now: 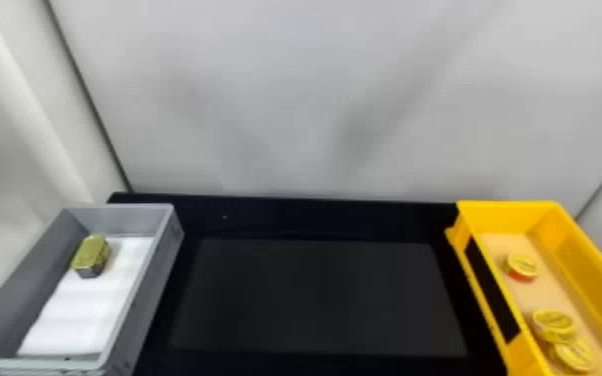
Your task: Pick up the round yellow can and place it in the yellow rectangular box
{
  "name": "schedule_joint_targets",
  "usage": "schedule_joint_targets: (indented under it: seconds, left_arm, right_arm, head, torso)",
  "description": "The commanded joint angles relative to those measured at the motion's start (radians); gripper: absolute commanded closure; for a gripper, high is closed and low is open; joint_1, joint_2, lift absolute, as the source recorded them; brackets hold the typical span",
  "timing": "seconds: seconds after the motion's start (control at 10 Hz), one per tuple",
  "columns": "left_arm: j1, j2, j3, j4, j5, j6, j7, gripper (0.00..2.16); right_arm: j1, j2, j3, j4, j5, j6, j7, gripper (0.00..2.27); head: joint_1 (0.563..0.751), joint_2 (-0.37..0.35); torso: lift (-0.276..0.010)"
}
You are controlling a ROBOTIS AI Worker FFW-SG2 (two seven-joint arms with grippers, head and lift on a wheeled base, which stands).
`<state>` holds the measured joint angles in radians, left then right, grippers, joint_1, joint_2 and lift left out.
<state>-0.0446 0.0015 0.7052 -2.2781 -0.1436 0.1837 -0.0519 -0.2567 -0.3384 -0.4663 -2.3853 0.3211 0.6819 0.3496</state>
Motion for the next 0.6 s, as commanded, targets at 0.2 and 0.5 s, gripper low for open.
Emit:
schedule_joint_targets:
  seconds: [0.2, 0.5]
  left_arm:
    - [-0.003, -0.004, 0.065, -0.020, -0.002, 0.016, -0.013, 0.03]
    - [-0.001, -0.004, 0.070, -0.029, -0.002, 0.019, -0.013, 0.03]
  right_arm:
    - [0.042, -0.019, -0.066, -0.002, -0.102, -0.030, -0.009, 0.12]
    - [0.047, -0.017, -0.064, -0.002, -0.106, 0.013, -0.015, 0.12]
  head:
    - [0.684, 0.014]
    - [0.684, 0.014]
  torso:
    - [-0.055]
    - [-0.055]
